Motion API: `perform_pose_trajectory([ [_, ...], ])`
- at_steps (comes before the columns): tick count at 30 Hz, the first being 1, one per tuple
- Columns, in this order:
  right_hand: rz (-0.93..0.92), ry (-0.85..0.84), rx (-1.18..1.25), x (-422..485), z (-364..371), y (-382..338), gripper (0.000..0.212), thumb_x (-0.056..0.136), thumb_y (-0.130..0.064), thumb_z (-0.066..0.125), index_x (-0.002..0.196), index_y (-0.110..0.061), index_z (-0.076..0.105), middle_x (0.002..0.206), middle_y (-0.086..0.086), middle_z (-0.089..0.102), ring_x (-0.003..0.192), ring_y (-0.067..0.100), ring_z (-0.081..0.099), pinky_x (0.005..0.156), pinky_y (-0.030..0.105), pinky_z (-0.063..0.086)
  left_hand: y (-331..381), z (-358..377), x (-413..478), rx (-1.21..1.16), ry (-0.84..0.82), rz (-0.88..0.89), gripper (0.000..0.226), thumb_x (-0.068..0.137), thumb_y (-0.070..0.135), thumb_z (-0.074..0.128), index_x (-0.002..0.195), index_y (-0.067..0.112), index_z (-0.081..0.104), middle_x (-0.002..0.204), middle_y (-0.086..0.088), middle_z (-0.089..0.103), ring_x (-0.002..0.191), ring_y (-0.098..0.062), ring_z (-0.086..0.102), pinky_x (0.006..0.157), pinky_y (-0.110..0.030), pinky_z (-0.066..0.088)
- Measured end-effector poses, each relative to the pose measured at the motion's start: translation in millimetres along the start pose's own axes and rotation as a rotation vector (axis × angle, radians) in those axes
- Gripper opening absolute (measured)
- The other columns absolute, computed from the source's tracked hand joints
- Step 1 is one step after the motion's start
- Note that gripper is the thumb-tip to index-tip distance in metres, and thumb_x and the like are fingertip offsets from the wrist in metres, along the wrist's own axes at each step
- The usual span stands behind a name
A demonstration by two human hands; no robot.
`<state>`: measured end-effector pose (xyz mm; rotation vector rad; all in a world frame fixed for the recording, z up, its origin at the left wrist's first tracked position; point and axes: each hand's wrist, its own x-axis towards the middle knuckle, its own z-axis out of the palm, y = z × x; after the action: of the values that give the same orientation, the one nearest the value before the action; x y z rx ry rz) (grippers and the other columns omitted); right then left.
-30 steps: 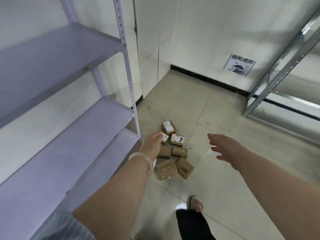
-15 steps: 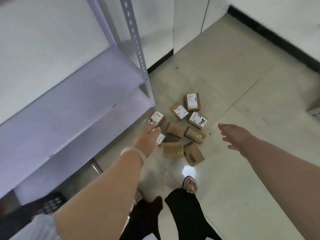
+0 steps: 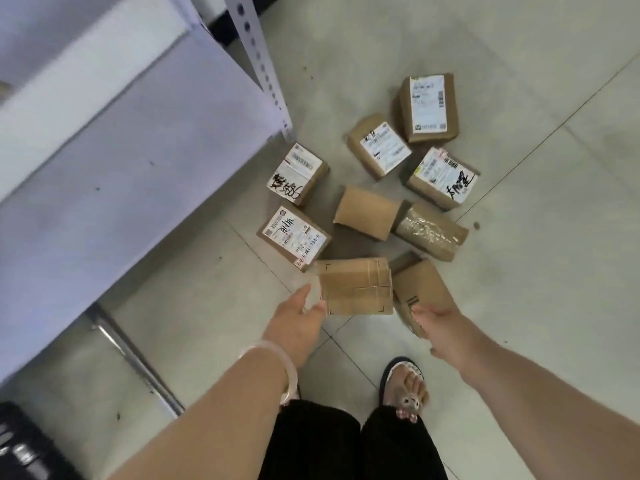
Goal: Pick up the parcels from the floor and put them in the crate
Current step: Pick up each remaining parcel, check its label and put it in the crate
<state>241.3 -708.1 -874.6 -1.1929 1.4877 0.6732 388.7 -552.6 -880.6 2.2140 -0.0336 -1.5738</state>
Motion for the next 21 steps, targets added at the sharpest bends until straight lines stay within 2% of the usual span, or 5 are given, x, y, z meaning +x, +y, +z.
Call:
perform_pose_trajectory([
  [4, 0.185, 0.000, 0.168, 64.9, 37.9, 33.9, 0.038, 0.097, -0.024, 0.050, 0.126, 0.000, 0.056, 0.127, 0.025, 0.059, 0.117, 0.040, 0.057, 0.101, 0.050, 0.045, -19.6, 20.4, 65.7, 0.447, 0.073, 0.277, 0.056, 0.099, 0.031, 0.038, 0.151, 0.027, 0.017, 0.159, 0.007, 0.017, 0.146, -0.014, 0.015, 0.117, -0.027, 0.010],
  [7, 0.359, -0.081, 0.336, 86.9, 66.8, 47.4, 0.029, 0.097, -0.025, 0.051, 0.119, -0.007, 0.055, 0.125, 0.015, 0.060, 0.113, 0.028, 0.058, 0.103, 0.048, 0.044, -7.2, 28.3, 107.5, 0.629, 0.032, 0.425, 0.055, 0.100, 0.028, 0.034, 0.152, 0.027, 0.015, 0.159, 0.008, 0.016, 0.146, -0.012, 0.012, 0.117, -0.027, 0.010],
  [10, 0.326, -0.102, 0.425, 105.4, 85.8, 51.7, 0.029, 0.100, -0.022, 0.046, 0.127, -0.014, 0.053, 0.131, 0.009, 0.057, 0.120, 0.022, 0.055, 0.100, 0.041, 0.045, 3.6, 35.1, 133.5, 0.743, -0.019, 0.467, 0.057, 0.100, 0.024, 0.033, 0.152, 0.027, 0.012, 0.160, 0.008, 0.010, 0.147, -0.012, 0.008, 0.118, -0.030, 0.009],
  [17, 0.235, -0.046, 0.589, 114.8, 92.0, 40.0, 0.037, 0.098, -0.023, 0.049, 0.134, -0.017, 0.050, 0.124, 0.003, 0.055, 0.112, 0.018, 0.052, 0.102, 0.041, 0.045, -14.9, 42.5, 140.5, 0.814, -0.078, 0.262, 0.067, 0.096, 0.036, 0.037, 0.152, 0.031, 0.001, 0.156, -0.002, 0.015, 0.143, -0.028, 0.019, 0.115, -0.043, 0.023],
  [21, 0.140, -0.028, 0.591, 102.4, 83.6, 27.4, 0.018, 0.097, -0.021, 0.048, 0.089, -0.024, 0.063, 0.102, -0.007, 0.062, 0.101, 0.012, 0.056, 0.090, 0.034, 0.046, -40.0, 45.1, 129.9, 0.367, -0.183, -0.052, 0.058, 0.092, 0.046, 0.044, 0.145, 0.029, 0.031, 0.140, -0.007, 0.036, 0.123, -0.031, 0.048, 0.108, -0.041, 0.038],
])
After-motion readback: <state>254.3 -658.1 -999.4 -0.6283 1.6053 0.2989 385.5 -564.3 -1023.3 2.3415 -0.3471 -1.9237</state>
